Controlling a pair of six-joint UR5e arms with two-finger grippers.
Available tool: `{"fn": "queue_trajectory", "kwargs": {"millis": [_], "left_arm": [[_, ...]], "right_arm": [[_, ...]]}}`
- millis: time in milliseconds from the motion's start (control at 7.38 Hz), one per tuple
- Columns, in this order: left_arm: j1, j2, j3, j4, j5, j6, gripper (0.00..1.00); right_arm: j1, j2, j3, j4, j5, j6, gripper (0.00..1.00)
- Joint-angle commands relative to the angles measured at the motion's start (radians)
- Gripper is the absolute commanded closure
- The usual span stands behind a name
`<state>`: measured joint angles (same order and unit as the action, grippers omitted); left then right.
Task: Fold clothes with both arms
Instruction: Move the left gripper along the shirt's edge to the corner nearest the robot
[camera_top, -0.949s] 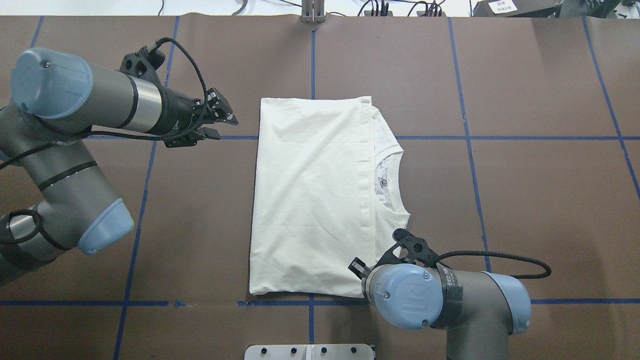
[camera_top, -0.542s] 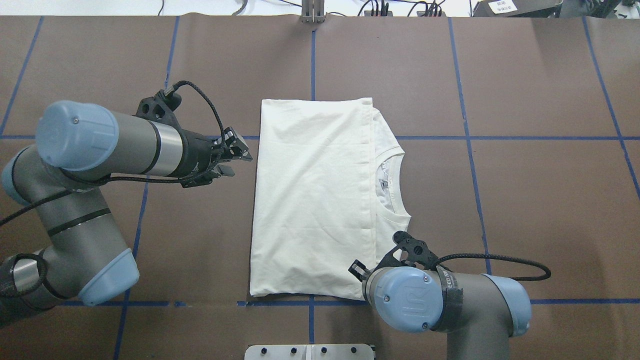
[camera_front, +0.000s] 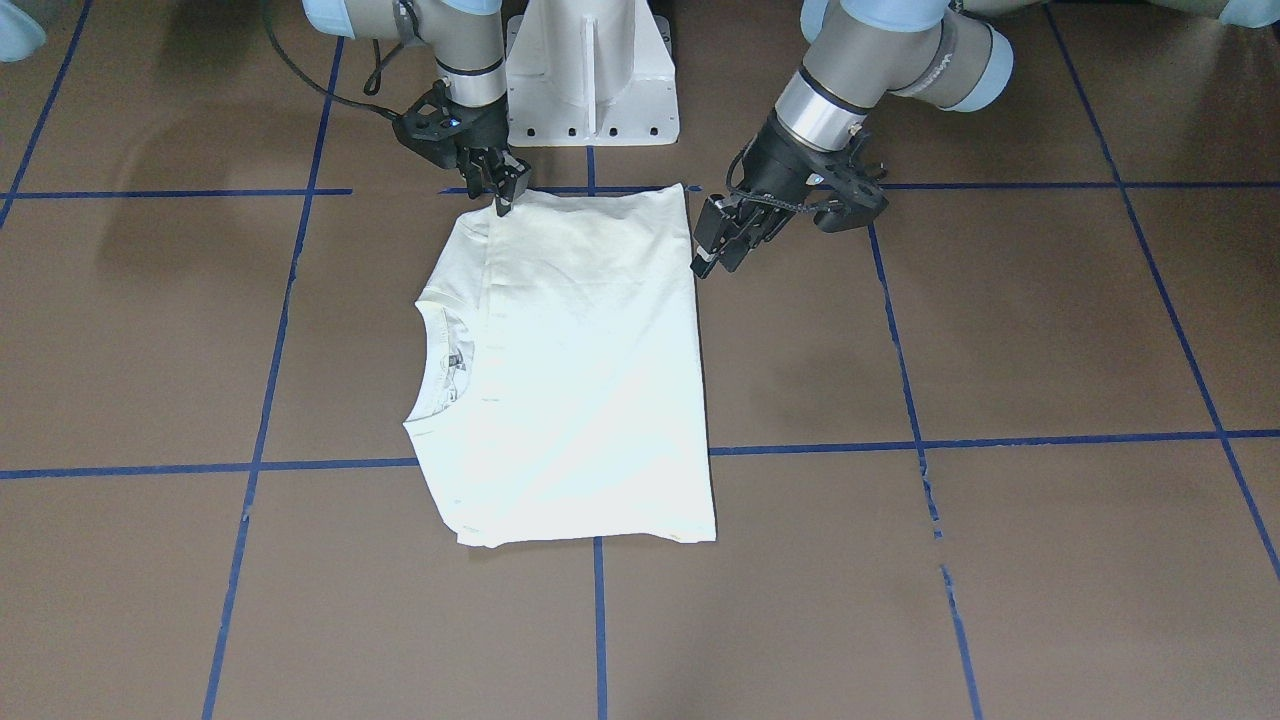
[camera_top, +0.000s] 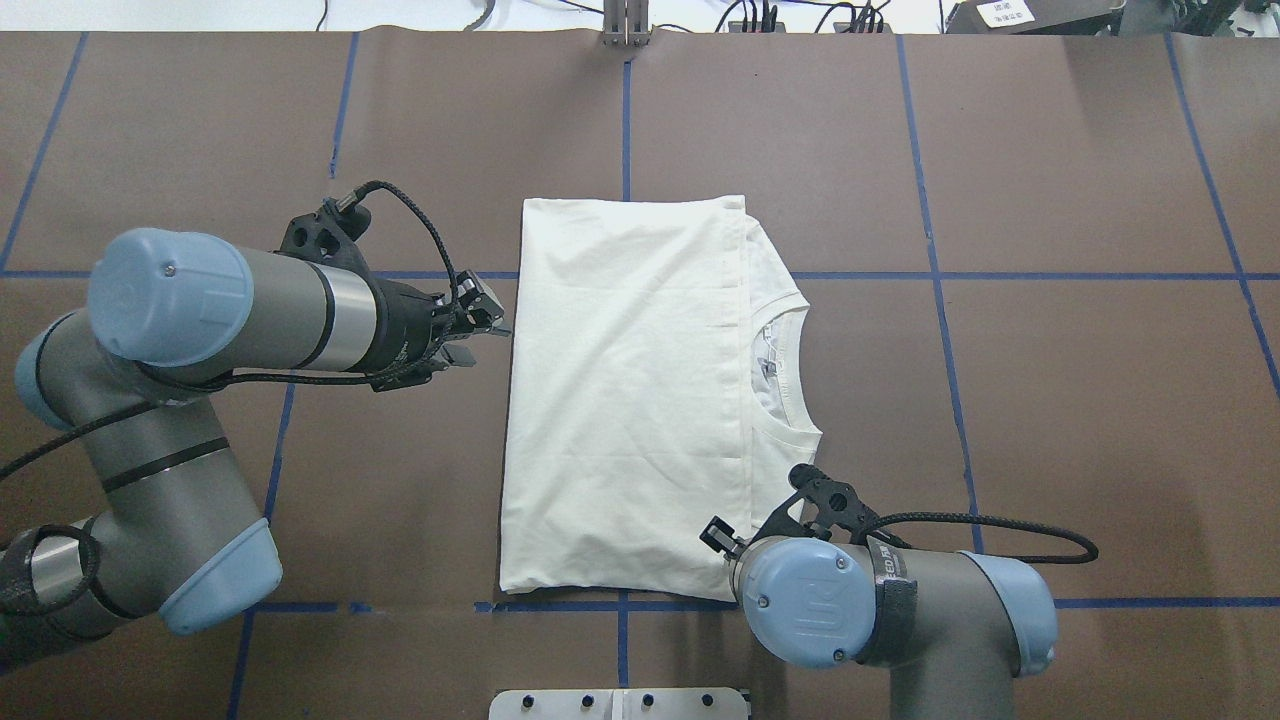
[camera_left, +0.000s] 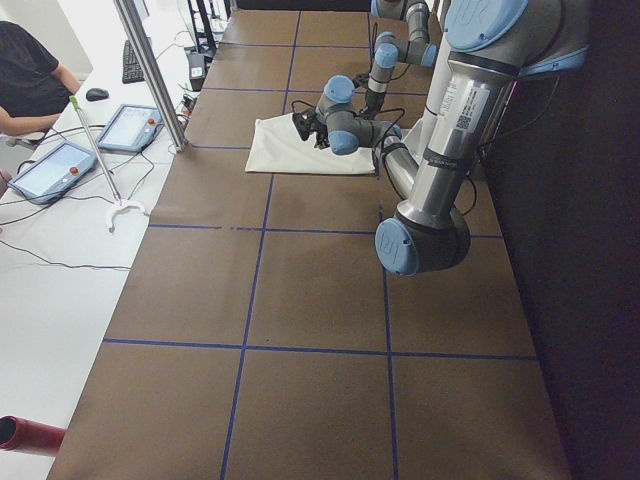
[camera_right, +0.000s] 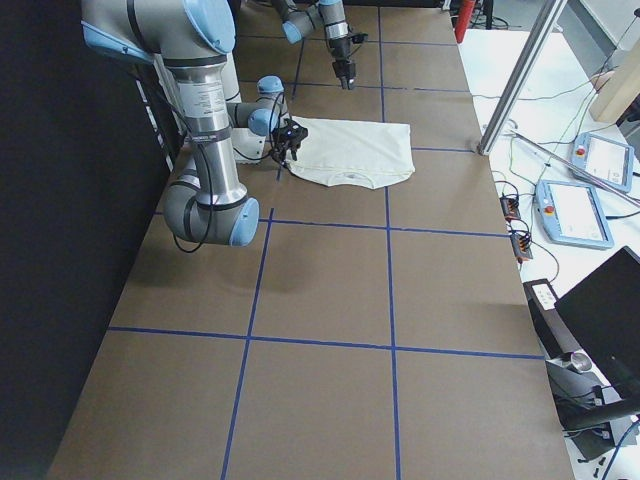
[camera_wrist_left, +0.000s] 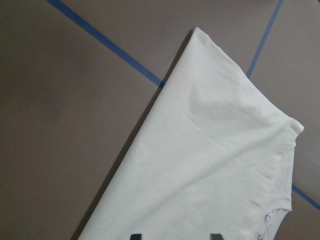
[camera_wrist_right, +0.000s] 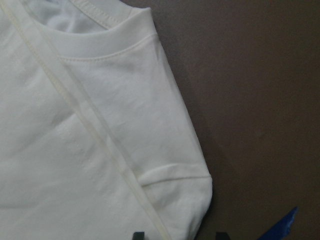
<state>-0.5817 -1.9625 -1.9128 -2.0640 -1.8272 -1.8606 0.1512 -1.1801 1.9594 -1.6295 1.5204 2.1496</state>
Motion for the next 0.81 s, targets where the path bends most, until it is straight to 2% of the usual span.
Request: {"fn": "queue_trajectory", "kwargs": {"millis": [0,542,678], "left_arm": [[0.000,0.002,0.000,0.001,0.000,0.000,0.45],[0.000,0.004,-0.002,0.001,0.000,0.000,0.45],[0.000,0.002,-0.006,0.001,0.000,0.000,0.45]], "right_arm": [[-0.001,0.002,-0.011,-0.004,-0.005,-0.010,0.37],[-0.007,0.008,-0.036,0.005,-0.003,-0.011,0.39],[-0.007,0.010,-0.033,0.005,-0.003,-0.010,0.68]]}}
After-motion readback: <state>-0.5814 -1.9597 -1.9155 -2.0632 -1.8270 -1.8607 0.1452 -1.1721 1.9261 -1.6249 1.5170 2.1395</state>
